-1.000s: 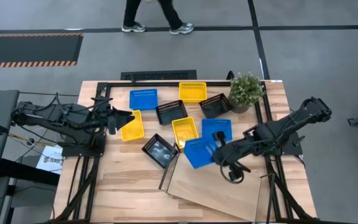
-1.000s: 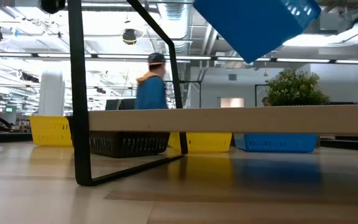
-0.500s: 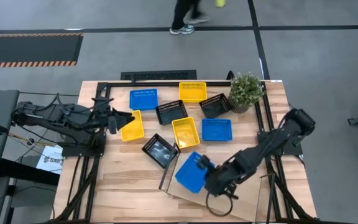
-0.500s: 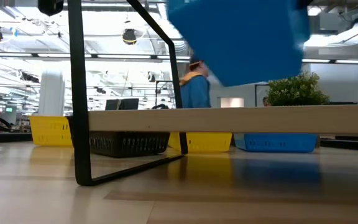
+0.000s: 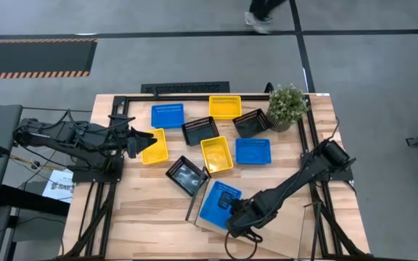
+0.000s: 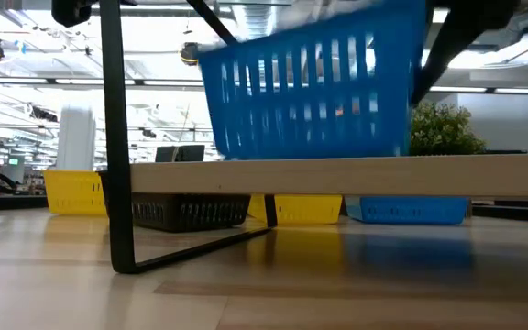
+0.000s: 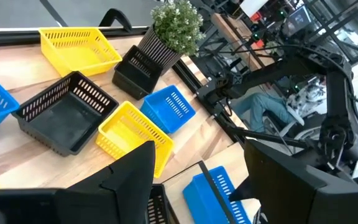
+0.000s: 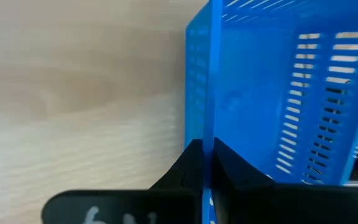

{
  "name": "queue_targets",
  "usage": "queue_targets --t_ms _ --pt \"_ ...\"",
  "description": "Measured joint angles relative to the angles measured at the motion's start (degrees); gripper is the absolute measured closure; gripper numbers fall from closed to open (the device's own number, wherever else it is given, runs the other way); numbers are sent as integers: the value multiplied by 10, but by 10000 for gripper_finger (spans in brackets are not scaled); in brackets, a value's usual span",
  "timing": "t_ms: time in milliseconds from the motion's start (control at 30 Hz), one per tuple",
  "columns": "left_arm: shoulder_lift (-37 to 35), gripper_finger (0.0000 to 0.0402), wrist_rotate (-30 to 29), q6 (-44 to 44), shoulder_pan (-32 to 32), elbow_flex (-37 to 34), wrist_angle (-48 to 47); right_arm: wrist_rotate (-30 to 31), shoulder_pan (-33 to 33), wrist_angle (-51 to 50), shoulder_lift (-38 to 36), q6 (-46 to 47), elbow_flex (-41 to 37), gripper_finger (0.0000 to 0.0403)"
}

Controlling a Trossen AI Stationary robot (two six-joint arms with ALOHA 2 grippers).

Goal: Stack baskets on shelf by color
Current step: Put the right blue bin on the shelf

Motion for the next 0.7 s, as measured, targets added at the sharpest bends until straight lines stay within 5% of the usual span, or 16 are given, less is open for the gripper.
queue_targets --t_ms 700 --pt "0 164 -2 12 0 0 -1 3 -6 19 4 -54 0 369"
